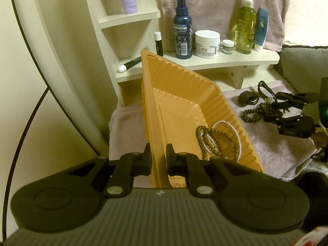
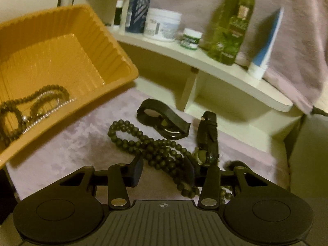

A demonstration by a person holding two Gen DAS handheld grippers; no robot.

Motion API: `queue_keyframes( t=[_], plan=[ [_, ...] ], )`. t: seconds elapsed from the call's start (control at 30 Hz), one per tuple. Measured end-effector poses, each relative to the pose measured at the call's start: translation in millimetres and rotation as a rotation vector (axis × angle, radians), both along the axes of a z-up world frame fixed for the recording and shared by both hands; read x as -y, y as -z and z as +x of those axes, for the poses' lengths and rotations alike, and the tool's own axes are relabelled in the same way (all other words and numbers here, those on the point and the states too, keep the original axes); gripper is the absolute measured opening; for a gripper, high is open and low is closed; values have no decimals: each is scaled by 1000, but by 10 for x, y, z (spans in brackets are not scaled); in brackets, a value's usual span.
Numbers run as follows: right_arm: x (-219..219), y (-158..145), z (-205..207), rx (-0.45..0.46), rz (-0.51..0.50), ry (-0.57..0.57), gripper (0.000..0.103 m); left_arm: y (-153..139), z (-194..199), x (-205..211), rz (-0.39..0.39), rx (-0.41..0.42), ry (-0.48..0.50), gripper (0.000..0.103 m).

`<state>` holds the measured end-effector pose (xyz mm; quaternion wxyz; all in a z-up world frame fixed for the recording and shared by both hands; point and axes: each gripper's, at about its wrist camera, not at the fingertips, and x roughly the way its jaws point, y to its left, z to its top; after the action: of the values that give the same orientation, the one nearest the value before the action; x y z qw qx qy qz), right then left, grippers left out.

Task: Organize jewelry
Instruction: 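Grasp the dark green bead necklace with the right tool and lift it high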

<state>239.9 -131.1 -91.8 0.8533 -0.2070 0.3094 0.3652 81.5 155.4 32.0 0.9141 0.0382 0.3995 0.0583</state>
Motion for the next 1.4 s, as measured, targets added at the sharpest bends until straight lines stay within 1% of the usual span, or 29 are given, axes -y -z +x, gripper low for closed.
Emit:
queue_keyframes(
  t=[0.13,0.23,0.3,0.33,0.37,0.43,0.57,0.7,0.9,0.93,0.97,1.07,1.23,1.3,1.4],
  plan=[
    [0,21,81,-14,5,-35,41,1,1,-6,-1,-1,-1,12],
    [-4,13,134,-37,10,-50,36,12,-3,-25,-3,0,-3,12],
    [-18,-6,134,-42,0,-49,31,21,-3,-35,-4,-1,-4,11],
    [-32,-15,120,-34,-13,-53,25,21,-3,-37,-4,0,-3,11],
    [-38,-27,108,-25,-21,-53,15,20,-4,-37,-5,0,-3,11],
    [-36,-47,74,-29,-25,-56,15,25,-7,-40,-4,0,-2,11],
    [-14,-50,-44,-1,-23,-46,15,20,1,-33,-4,0,-3,11],
    [65,-145,-214,32,22,-30,15,17,3,-31,-5,2,-2,11],
    [131,-425,-502,83,101,-29,14,6,3,-29,-7,5,-2,11],
    [140,-476,-535,90,113,-27,7,5,0,-30,-7,6,-1,11],
    [145,-529,-565,101,125,-24,6,5,2,-26,-7,6,-1,11],
    [151,-634,-608,119,139,-20,6,3,2,-26,-7,6,-2,11],
    [184,-673,-584,139,141,-9,6,-6,-10,-20,-11,11,-1,11],
    [208,-714,-573,162,153,-3,6,-10,-12,-15,-12,13,0,11],
    [251,-873,-586,208,185,2,6,-12,-8,-11,-11,14,2,11]
  ],
)
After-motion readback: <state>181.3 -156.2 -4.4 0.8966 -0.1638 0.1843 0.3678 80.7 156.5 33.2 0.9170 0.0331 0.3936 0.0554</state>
